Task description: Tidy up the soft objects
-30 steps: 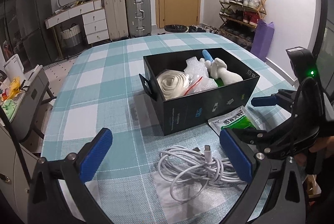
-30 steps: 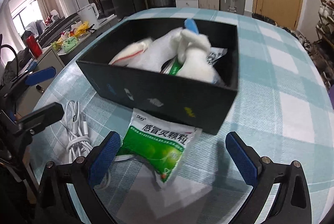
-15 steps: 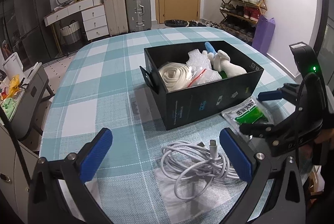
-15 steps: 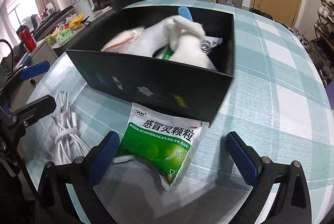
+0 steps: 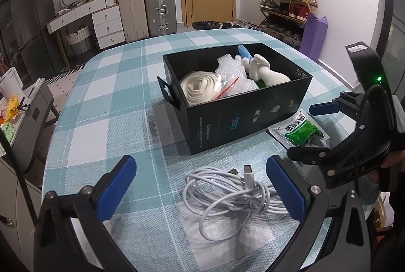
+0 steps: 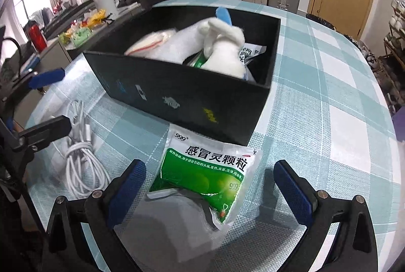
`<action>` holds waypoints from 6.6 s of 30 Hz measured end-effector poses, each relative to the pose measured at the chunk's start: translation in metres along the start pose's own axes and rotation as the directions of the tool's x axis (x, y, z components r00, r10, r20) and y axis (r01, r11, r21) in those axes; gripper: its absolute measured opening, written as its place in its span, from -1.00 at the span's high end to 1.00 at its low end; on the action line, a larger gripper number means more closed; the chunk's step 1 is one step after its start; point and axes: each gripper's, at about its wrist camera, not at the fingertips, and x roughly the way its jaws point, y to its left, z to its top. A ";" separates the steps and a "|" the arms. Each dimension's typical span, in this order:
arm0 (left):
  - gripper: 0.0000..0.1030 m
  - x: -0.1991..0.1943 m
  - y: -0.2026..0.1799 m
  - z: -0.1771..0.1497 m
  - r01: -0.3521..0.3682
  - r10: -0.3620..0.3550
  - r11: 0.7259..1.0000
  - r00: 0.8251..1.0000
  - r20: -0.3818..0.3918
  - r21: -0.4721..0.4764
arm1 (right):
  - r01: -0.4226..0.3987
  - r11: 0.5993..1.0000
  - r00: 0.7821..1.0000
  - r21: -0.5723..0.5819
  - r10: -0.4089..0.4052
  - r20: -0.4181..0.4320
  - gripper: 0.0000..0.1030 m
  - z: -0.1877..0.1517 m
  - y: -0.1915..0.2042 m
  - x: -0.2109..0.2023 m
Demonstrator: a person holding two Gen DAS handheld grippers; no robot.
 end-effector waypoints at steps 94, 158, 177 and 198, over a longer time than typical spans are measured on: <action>-0.29 -0.050 0.018 0.023 0.102 -0.080 0.987 0.983 0.165 -0.127 | -0.053 0.990 0.936 -0.134 0.095 0.339 -0.10 -0.002 0.009 -0.108; -0.33 0.049 -0.010 0.078 0.021 -0.018 0.999 0.994 0.105 -0.030 | -0.144 0.990 0.919 -0.006 0.136 0.370 -0.13 0.061 -0.032 -0.042; -0.68 0.039 -0.008 0.080 0.048 -0.042 0.997 0.993 0.111 -0.056 | -0.126 0.992 0.904 -0.030 0.128 0.408 -0.80 0.055 -0.036 -0.058; -1.00 -0.019 0.011 0.041 -0.013 0.048 0.991 0.963 0.266 -0.134 | -0.074 0.997 0.847 -0.012 0.070 0.527 -0.99 0.015 -0.028 -0.090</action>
